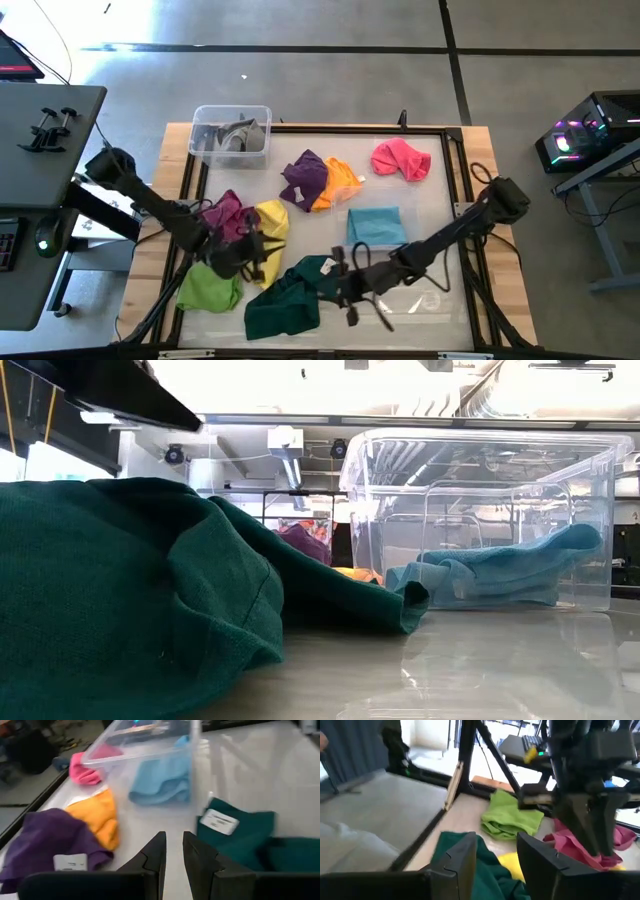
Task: Sort towels by color in basket
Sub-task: Put the yellow towel into the bottom transparent bin
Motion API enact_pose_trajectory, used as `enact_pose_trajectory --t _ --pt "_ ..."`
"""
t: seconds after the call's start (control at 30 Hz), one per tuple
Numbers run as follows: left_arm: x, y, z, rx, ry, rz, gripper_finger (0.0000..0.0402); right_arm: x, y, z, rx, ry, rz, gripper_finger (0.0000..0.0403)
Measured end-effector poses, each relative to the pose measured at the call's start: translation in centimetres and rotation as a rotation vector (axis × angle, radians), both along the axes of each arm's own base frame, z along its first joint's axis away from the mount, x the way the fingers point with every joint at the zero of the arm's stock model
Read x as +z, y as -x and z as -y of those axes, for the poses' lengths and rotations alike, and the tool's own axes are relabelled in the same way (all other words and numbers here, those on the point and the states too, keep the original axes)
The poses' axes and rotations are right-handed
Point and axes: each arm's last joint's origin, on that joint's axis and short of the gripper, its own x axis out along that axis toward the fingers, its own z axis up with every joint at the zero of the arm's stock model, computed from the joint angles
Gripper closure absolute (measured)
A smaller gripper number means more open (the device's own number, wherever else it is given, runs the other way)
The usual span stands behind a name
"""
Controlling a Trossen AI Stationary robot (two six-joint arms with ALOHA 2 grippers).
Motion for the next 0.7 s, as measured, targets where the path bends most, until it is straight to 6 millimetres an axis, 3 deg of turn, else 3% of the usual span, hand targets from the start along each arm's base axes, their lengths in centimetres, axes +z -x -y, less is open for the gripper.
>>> enact_pose_trajectory --t 0.2,0.43,0.57,0.7 --pt "0.3 1.4 1.9 -0.080 0.011 -0.009 0.0351 0.8 -2.9 0.1 -0.037 0.045 -0.082 0.0243" --pt "-0.8 3.3 2.1 0.035 0.183 -0.067 0.0351 0.9 -7.9 2.4 -0.128 0.066 -0.184 0.0194" --pt "0.4 4.6 1.8 0.093 0.342 -0.047 0.0351 0.3 -11.5 3.7 -0.144 0.075 -0.264 0.0179" --pt "1.9 6.1 1.6 0.101 0.383 -0.032 0.0351 -1.3 -14.7 4.9 -0.187 0.076 -0.353 0.0179"
